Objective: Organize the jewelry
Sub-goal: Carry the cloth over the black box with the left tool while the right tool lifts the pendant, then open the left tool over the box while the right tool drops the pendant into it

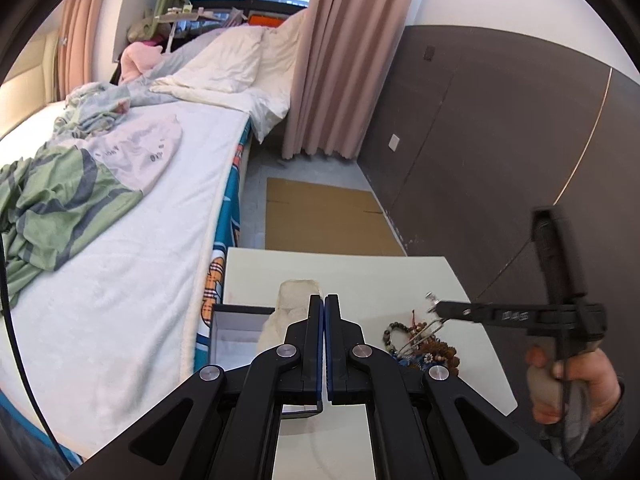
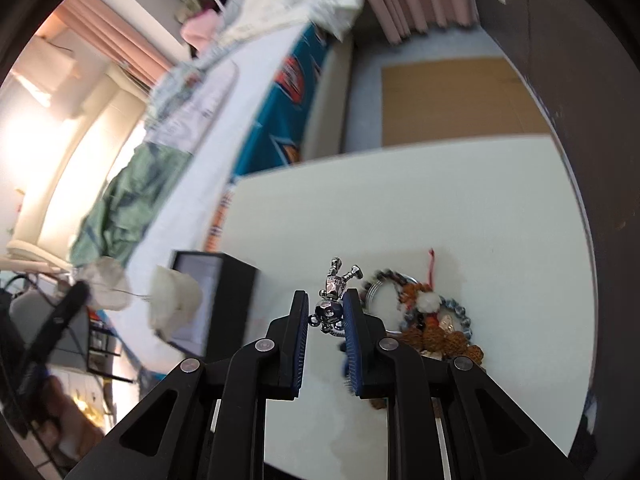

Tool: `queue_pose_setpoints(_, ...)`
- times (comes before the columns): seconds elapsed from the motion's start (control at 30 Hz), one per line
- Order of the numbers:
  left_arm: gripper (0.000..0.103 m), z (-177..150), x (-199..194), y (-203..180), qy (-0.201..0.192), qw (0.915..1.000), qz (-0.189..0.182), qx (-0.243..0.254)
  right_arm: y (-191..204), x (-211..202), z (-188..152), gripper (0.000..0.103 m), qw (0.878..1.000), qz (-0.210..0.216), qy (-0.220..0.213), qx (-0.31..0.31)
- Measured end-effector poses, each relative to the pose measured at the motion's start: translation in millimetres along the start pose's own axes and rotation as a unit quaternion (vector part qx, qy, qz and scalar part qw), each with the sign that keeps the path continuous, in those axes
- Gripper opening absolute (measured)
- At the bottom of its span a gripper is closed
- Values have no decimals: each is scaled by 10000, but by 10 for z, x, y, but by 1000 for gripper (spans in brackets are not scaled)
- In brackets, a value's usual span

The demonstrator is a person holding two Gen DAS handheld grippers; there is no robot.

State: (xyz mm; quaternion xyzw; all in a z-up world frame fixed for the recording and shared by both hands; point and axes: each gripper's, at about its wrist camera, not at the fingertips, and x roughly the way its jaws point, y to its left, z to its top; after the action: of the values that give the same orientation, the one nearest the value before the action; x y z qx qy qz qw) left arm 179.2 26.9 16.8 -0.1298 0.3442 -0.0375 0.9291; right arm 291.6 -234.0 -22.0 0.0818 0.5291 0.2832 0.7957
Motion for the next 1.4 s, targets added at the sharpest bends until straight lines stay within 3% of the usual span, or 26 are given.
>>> queue_pose_setpoints(0.37, 0, 177, -326, 100, -404, 9991, 98, -27, 610, -704, 130, 18, 9946, 401, -843, -452)
queue_pose_setpoints(0.77, 0, 295, -586, 192, -726, 9971, 202, -71, 1185, -1324, 307, 14, 9802, 731, -1623, -866)
queue_pose_setpoints(1.07, 0, 330, -765, 332, -905, 9953, 307, -160, 1686, -1479, 438, 14, 9695, 1041, -1839, -1244)
queue_pose_setpoints(1.4, 0, 278, -807, 498, -903, 9947, 394, -281, 1918, -1166, 469, 14, 9695, 1207, -1620, -1389)
